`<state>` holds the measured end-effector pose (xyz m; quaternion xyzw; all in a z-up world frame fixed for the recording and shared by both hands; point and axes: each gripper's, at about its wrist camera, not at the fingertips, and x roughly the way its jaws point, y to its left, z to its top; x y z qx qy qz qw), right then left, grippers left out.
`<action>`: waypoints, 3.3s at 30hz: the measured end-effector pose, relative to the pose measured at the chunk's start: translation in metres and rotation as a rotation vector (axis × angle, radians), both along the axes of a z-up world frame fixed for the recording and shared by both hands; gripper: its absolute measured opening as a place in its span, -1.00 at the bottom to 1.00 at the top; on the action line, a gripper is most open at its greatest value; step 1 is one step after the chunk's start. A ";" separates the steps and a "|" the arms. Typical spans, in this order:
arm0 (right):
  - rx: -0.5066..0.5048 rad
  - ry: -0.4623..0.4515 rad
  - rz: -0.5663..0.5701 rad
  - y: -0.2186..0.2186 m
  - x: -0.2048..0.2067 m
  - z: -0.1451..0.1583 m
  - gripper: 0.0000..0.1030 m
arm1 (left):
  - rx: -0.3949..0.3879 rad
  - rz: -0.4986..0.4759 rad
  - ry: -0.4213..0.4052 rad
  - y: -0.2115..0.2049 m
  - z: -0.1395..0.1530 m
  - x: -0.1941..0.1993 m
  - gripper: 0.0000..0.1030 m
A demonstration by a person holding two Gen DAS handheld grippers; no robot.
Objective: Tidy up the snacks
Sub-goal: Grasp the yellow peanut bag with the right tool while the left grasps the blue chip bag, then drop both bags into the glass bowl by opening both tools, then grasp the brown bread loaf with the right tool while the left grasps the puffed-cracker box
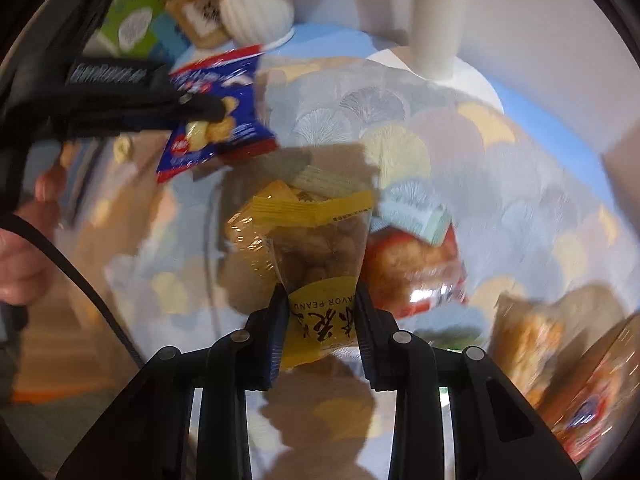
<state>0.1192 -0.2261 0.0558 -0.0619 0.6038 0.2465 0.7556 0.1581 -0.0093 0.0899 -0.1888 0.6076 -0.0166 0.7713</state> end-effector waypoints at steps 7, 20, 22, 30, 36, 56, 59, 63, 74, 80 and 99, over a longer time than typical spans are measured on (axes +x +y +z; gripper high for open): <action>0.182 -0.023 -0.157 -0.052 -0.028 0.039 -0.42 | -0.023 -0.051 -0.086 -0.017 0.051 -0.026 -0.15; 0.110 -0.308 -0.643 -0.218 -0.125 0.155 -0.42 | -0.160 -0.510 -0.249 -0.241 0.142 -0.051 -0.15; 0.052 -0.333 -0.729 -0.243 -0.137 0.167 -0.42 | -0.178 -0.571 -0.266 -0.271 0.152 -0.056 -0.15; 0.005 -0.295 -0.890 -0.291 -0.151 0.166 -0.21 | -0.173 -0.720 -0.277 -0.351 0.151 -0.070 0.04; 0.039 -0.256 -0.929 -0.307 -0.157 0.156 -0.16 | -0.140 -0.668 -0.243 -0.325 0.133 -0.070 0.34; 0.075 -0.215 -0.540 -0.148 -0.086 0.143 -0.04 | 0.031 0.036 -0.270 0.022 0.136 -0.074 0.34; 0.083 -0.208 -0.492 -0.123 -0.078 0.141 -0.04 | 0.034 0.054 -0.271 0.040 0.133 -0.077 0.34; 0.079 -0.206 -0.433 -0.092 -0.070 0.137 -0.01 | 0.030 0.041 -0.255 0.049 0.122 -0.074 0.35; -0.023 -0.135 -0.103 0.020 -0.041 0.070 0.07 | 0.127 -0.313 -0.117 0.023 0.038 -0.029 0.44; -0.146 -0.146 0.063 0.051 -0.023 0.029 0.06 | 0.156 -0.415 -0.114 0.008 -0.002 0.004 0.44; -0.115 0.012 0.269 0.076 0.010 -0.025 0.28 | 0.050 -0.682 -0.020 -0.016 -0.057 0.023 0.44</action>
